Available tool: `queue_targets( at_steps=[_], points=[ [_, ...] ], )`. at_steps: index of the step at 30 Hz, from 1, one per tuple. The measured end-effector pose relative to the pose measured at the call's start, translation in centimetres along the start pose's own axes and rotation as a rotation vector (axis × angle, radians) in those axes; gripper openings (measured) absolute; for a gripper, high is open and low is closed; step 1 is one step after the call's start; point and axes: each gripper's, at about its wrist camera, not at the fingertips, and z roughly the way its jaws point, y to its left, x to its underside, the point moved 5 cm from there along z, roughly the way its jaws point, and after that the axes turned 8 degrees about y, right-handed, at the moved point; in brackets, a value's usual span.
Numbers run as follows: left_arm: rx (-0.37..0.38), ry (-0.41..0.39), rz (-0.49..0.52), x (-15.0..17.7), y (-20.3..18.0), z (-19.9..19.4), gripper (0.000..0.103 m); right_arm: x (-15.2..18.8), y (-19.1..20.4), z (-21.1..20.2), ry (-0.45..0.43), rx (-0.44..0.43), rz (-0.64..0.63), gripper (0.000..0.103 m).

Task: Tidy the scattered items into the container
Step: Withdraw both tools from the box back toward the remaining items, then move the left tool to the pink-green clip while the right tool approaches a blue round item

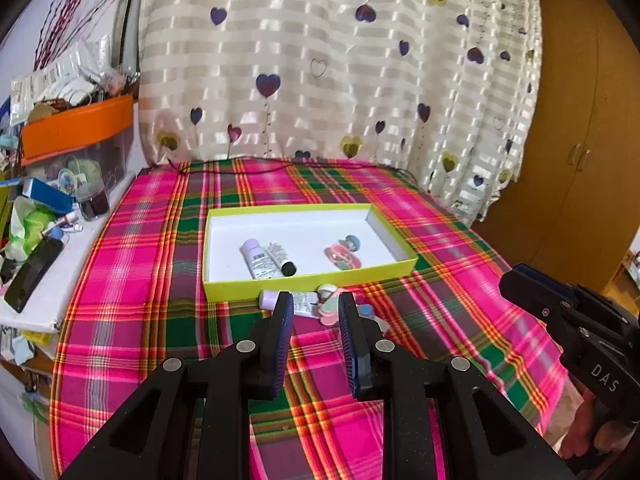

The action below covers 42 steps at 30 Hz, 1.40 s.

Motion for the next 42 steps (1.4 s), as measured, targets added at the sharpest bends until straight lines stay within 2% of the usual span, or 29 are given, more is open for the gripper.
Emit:
queue_targets(
  at_steps=[15, 27, 35, 42],
  points=[
    [0.016, -0.006, 0.014, -0.3, -0.7, -0.2, 0.024, -0.1, 0.0, -0.1, -0.005, -0.009, -0.005, 0.021],
    [0.040, -0.038, 0.048, -1.3, -2.4, -1.0, 0.024, -0.5, -0.4, -1.9, -0.046, -0.012, -0.010, 0.021],
    [0.054, 0.014, 0.032, -1.7, -1.3, 2.6, 0.024, -0.4, -1.6, 2.3, 0.026, -0.023, 0.007, 0.021],
    [0.019, 0.081, -0.008, -1.2, 2.0, 7.1, 0.024, 0.6, -2.6, 8.1, 0.130, -0.076, 0.011, 0.021]
  ],
)
